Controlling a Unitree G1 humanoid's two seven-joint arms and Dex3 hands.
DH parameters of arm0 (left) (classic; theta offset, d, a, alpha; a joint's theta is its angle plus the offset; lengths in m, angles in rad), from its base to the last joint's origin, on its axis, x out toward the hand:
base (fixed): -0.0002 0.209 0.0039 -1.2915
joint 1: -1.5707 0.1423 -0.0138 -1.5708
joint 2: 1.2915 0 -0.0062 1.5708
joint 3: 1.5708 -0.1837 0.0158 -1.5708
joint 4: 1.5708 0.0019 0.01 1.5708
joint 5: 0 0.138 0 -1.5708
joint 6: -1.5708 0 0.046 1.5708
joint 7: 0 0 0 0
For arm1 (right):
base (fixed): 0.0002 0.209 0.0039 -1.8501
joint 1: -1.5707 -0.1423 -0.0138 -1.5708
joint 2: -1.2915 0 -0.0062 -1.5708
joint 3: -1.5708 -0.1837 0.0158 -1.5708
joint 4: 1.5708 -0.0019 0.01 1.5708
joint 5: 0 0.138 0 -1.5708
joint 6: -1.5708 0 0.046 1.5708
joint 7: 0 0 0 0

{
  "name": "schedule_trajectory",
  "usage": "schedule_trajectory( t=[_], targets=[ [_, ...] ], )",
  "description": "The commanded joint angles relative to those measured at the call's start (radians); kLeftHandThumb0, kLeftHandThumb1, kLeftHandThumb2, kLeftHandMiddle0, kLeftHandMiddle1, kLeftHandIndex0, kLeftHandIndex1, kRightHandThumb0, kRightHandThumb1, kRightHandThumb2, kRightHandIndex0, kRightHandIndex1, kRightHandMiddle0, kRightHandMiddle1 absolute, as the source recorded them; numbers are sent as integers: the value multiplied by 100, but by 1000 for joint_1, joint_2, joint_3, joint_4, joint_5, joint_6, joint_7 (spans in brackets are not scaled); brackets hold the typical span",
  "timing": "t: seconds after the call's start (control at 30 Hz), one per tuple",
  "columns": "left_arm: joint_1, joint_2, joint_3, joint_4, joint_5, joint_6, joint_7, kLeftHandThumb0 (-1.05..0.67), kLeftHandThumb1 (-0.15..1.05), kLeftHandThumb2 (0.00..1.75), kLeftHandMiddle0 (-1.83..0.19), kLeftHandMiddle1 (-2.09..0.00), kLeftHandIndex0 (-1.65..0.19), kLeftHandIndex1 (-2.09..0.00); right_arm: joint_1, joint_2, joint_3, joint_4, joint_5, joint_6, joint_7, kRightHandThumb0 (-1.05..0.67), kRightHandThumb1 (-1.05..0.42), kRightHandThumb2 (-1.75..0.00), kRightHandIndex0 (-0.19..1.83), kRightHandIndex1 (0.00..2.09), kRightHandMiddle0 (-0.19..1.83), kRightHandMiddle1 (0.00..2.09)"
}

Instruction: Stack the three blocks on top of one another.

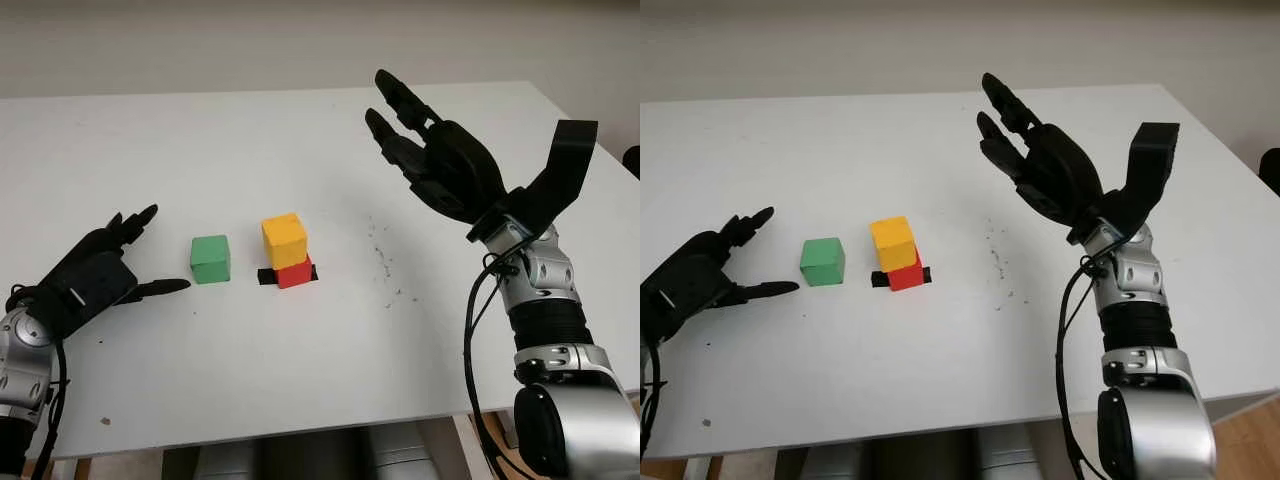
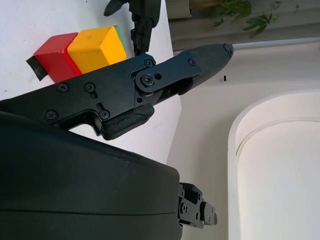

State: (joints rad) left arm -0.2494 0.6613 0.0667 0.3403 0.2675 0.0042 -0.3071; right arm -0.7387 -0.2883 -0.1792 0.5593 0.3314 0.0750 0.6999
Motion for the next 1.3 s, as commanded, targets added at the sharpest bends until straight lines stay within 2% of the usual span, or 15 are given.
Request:
schedule_trajectory(
  t=[0.0,0.33,0.77,1.1,1.27],
  targets=[
    [-33,-14,-10,14,-16,-13,-6,-88,86,4,19,0,-1,-5,0,-9,-9,2,5,-15,0,-75,-98,-5,-19,0,-14,5],
    [-57,-44,-32,78,-42,-64,5,-80,84,5,19,0,-5,-6,-3,-7,-10,-4,11,-13,-5,-73,-97,-5,-19,0,-13,5],
    [-87,-60,-91,129,32,-110,82,-81,85,6,19,0,-10,-7,-4,-5,-6,-9,16,-5,-15,-76,-97,-5,-19,0,-13,6],
    [-115,-80,-95,175,0,-138,59,-73,84,5,19,0,-24,-9,8,-6,1,-32,7,-13,-32,-77,-98,-6,-19,0,-13,5],
    [-123,-92,-94,188,-8,-147,64,-68,83,5,19,0,-37,-12,8,-7,3,-32,6,-12,-35,-77,-98,-5,-19,0,-13,5]
  ],
)
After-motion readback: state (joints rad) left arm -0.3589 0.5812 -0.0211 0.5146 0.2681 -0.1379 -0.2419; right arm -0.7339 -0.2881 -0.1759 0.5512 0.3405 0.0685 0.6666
